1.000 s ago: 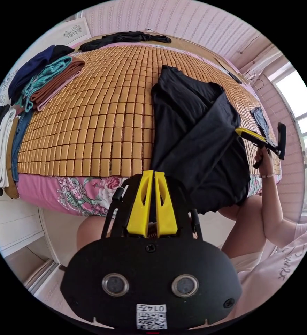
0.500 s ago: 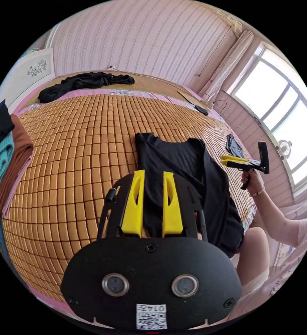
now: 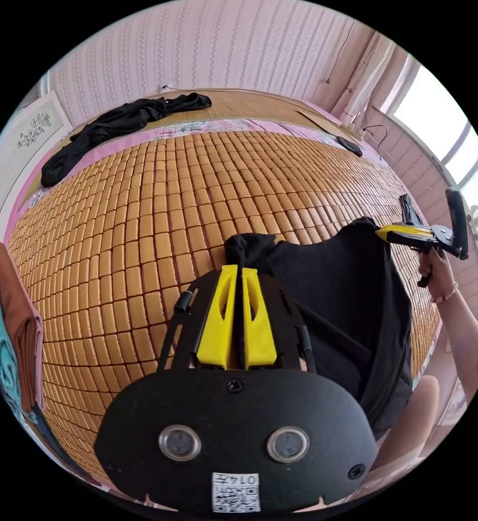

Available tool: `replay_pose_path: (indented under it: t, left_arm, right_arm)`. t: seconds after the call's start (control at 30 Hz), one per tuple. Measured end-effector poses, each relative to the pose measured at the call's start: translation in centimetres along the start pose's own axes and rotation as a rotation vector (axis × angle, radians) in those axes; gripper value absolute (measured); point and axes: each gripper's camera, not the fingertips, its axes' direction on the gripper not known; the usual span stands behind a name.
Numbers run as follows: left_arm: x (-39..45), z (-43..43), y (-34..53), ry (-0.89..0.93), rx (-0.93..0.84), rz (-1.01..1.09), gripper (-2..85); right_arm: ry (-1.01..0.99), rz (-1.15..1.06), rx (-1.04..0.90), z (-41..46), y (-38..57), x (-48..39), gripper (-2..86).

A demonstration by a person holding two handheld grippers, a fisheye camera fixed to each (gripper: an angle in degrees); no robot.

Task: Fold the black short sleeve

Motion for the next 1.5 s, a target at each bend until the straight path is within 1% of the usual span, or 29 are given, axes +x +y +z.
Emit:
replay_pose_path:
  t: [0.17, 0.23, 0.3, 0.33, 0.43, 0.47, 0.53, 0.6, 0.63, 0.67, 0.73, 0.8, 0.87, 0.9, 1.0, 1.13, 1.23, 1.33, 1.4, 1.43, 1.5]
  left_arm:
    - [-1.1, -4.6, -0.7, -0.027, 0.120, -0.044, -0.4]
    - [-1.8, -6.5, -0.4, 0.015, 0.198, -0.096, -0.6]
    - [-2.9, -8.4, 1.0, 0.128, 0.254, -0.162, -0.7]
    - [-2.9, -9.0, 1.6, 0.151, 0.269, -0.157, -0.7]
    - [-2.1, -12.8, 5.7, 0.241, 0.312, -0.030, -0.7]
    - [-1.6, -14.6, 8.0, 0.267, 0.308, 0.029, -0.7]
    - [-0.5, -17.2, 12.1, 0.256, 0.292, 0.124, -0.8]
    - [0.8, -19.9, 18.2, 0.243, 0.221, 0.189, -0.8]
    - [1.0, -20.4, 19.9, 0.258, 0.214, 0.175, -0.8]
    - [1.4, -21.0, 23.4, 0.314, 0.214, 0.144, -0.9]
    - [2.4, -20.8, 28.2, 0.367, 0.191, 0.081, -0.9]
    - [4.0, -19.4, 33.0, 0.345, 0.127, 0.013, -0.9]
    - [4.9, -18.0, 35.1, 0.298, 0.075, -0.043, -0.9]
    - [5.3, -17.1, 35.9, 0.291, 0.036, -0.061, -0.9]
    - [5.8, -16.1, 37.0, 0.264, -0.004, -0.107, -0.9]
    - [6.1, -17.5, 37.5, 0.245, -0.004, -0.090, -0.9]
    - [6.9, -19.5, 37.6, 0.226, 0.010, -0.026, -0.9]
    - [7.5, -19.8, 37.8, 0.243, -0.049, 0.016, -0.8]
    - [7.6, -19.3, 38.1, 0.201, -0.107, 0.007, -0.5]
    - [7.5, -19.4, 38.2, 0.199, -0.107, -0.002, -0.3]
    - [7.2, -21.0, 38.4, 0.203, -0.060, -0.025, 1.8]
  right_arm:
    - [0.015, 0.036, 0.096, -5.2, -1.6, 1.6, -0.7]
    - [0.015, 0.041, 0.131, -7.0, -1.8, 1.9, -0.7]
    - [-0.012, 0.044, 0.161, -8.9, -0.7, 1.9, -0.7]
    - [-0.029, 0.042, 0.171, -9.4, -0.1, 1.8, -0.7]
    - [-0.125, -0.015, 0.211, -12.6, 4.4, 0.5, -0.7]
    - [-0.143, -0.048, 0.221, -14.0, 6.8, -0.5, -0.6]
    - [-0.149, -0.094, 0.215, -16.0, 10.7, -2.2, -0.6]
    - [-0.169, -0.140, 0.208, -17.9, 16.4, -4.5, -0.6]
    - [-0.176, -0.147, 0.198, -18.0, 17.8, -5.1, -0.6]
    - [-0.165, -0.137, 0.171, -18.2, 20.7, -6.1, -0.6]
    - [-0.160, -0.076, 0.140, -17.6, 24.9, -7.4, -0.6]
    - [-0.243, 0.009, 0.047, -15.2, 29.0, -8.5, -0.6]
    - [-0.218, 0.059, -0.046, -13.0, 30.8, -9.2, -0.6]
    - [-0.194, 0.070, -0.112, -11.8, 31.4, -9.7, -0.5]
    - [-0.157, 0.062, -0.191, -10.7, 31.9, -10.8, -0.4]
    - [-0.172, 0.037, -0.158, -12.4, 31.9, -11.6, -0.1]
    - [-0.153, -0.011, -0.144, -14.2, 32.0, -12.6, 0.1]
    - [-0.147, -0.052, -0.182, -14.2, 32.3, -13.5, 0.6]
    - [-0.133, -0.070, -0.277, -12.6, 32.6, -14.1, 1.4]
    - [-0.126, -0.072, -0.304, -12.2, 32.6, -14.3, 1.6]
    - [-0.102, -0.069, -0.366, -11.5, 32.7, -14.5, 5.9]
